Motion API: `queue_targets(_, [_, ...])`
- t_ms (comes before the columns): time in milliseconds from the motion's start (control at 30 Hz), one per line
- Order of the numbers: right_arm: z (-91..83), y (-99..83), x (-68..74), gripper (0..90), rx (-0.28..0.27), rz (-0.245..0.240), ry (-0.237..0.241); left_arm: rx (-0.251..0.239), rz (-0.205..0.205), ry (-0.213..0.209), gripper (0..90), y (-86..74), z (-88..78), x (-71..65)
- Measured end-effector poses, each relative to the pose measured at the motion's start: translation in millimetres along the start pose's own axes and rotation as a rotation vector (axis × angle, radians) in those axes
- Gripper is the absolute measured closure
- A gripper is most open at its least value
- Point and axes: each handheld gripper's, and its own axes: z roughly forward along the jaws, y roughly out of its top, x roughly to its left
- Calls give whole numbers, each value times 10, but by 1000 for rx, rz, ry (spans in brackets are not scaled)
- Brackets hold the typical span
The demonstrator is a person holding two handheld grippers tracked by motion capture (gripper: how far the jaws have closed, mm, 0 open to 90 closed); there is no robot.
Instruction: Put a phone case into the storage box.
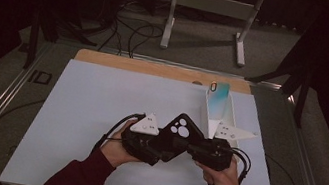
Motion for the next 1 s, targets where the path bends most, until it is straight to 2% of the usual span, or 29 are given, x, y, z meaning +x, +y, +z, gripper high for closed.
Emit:
queue_targets(167, [-43,1,-44,862,-11,7,5,-11,-21,-35,480,-16,-39,28])
queue_targets(333, [-68,1,-80,841,-15,4,-2,-19,-26,-52,594,-30,-64,46])
queue_targets(433, [-78,0,-94,764,-8,-3,-11,-35,-34,-81,697,-46,-87,61])
queue_targets(567, [-76,-2,-99,684,1,-6,-17,-50,-36,-100,784,-63,-96,64])
queue_targets(700, [-59,-4,-97,620,3,-3,-20,-65,-27,-89,801,-72,-95,43])
queue_targets(800, [-32,-1,-91,507,-2,12,-33,-71,-14,-67,803,-65,-77,6])
queue_targets(933, [-21,-1,-86,398,-20,36,-53,-67,-1,-33,803,-48,-49,-30])
queue_targets(1000, [-20,6,-66,303,-24,32,-83,-66,1,-13,804,-42,-38,-44])
